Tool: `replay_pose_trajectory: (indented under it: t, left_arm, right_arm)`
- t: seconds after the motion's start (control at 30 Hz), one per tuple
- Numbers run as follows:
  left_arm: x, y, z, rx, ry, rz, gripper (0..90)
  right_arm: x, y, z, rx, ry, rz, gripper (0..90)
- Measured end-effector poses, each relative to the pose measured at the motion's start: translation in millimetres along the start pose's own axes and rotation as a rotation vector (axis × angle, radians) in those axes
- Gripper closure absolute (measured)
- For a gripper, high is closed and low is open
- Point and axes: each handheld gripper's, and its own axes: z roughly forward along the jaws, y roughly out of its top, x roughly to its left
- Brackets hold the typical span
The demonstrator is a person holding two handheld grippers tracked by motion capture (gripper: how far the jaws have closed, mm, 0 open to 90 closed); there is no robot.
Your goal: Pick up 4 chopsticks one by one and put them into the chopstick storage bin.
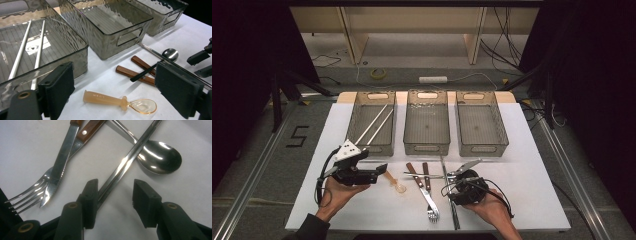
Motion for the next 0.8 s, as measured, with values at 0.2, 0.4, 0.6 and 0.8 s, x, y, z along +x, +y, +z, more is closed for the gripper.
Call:
replay_pose_trajectory:
  t: [0.2, 0.4, 0.6, 0.8]
  left_arm:
    - [-5.3, -3.1, -2.8, 0.000, -0.003, 0.006, 15.8]
    - [-12.8, -6.9, -3.3, 0.010, -0.008, 0.022, 15.8]
    - [-17.8, -10.6, -3.4, 0.025, -0.003, 0.054, 15.7]
    - [-19.2, -12.2, -5.3, 0.024, 0.001, 0.061, 15.7]
  right_arm:
    - [-0.1, 2.6, 3.4, 0.017, 0.015, -0.002, 59.3]
    - [-0.7, 4.0, 6.2, 0.032, 0.021, -0.006, 60.5]
    - [0.0, 6.4, 7.3, 0.036, 0.024, -0.007, 61.4]
    - [1.9, 8.8, 9.5, 0.046, 0.027, -0.010, 62.6]
